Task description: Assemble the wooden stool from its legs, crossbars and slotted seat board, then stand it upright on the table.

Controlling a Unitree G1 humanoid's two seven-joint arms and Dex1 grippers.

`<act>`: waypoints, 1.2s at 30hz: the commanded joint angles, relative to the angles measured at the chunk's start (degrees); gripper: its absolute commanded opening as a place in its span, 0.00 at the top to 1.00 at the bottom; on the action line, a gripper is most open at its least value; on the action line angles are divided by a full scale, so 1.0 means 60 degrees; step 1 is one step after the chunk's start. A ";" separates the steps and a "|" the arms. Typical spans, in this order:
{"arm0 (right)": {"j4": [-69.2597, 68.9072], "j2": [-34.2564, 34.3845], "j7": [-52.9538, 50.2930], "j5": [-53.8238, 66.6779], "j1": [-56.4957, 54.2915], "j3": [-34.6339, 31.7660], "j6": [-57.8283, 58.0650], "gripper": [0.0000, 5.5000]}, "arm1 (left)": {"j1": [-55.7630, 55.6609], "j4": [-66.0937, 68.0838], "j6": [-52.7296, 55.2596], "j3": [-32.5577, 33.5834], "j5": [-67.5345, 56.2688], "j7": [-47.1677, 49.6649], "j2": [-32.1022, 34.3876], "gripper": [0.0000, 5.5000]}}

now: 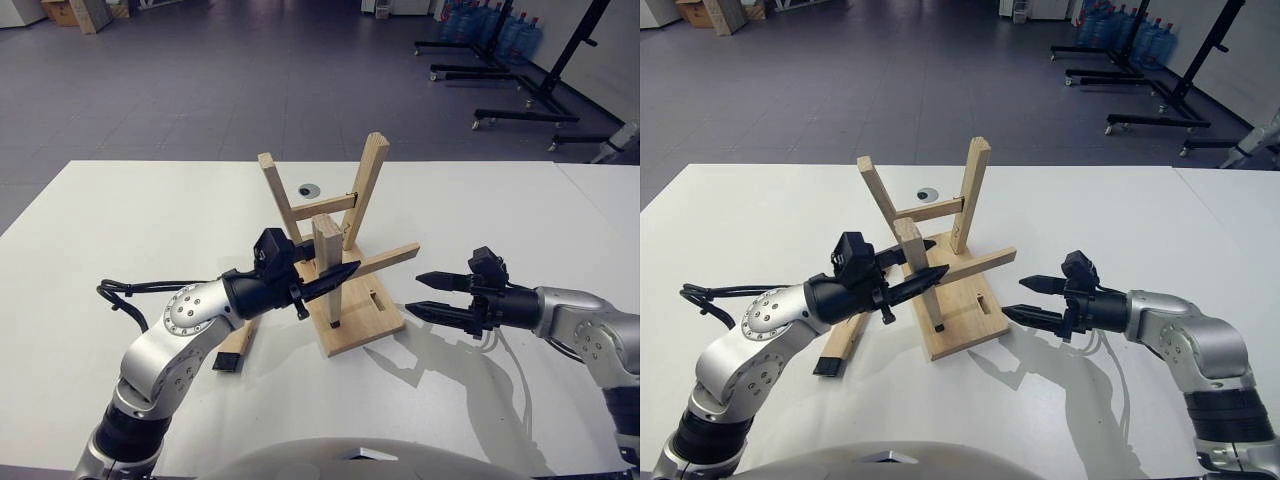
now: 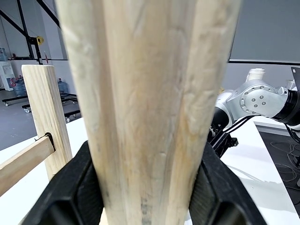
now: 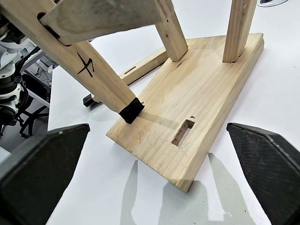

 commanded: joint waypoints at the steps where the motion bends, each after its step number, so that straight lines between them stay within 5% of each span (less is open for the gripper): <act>1: -0.0156 0.0069 -0.0127 -0.0033 0.0049 -0.0030 0.0077 0.02 | 0.0071 -0.0009 0.0020 -0.0150 0.0287 -0.0244 0.0359 0.62; 36: -0.0192 0.0229 -0.0355 -0.0032 0.0380 -0.0153 0.0050 0.02 | 0.1573 0.2815 -0.3509 -0.1761 0.3209 -0.0991 0.0942 0.62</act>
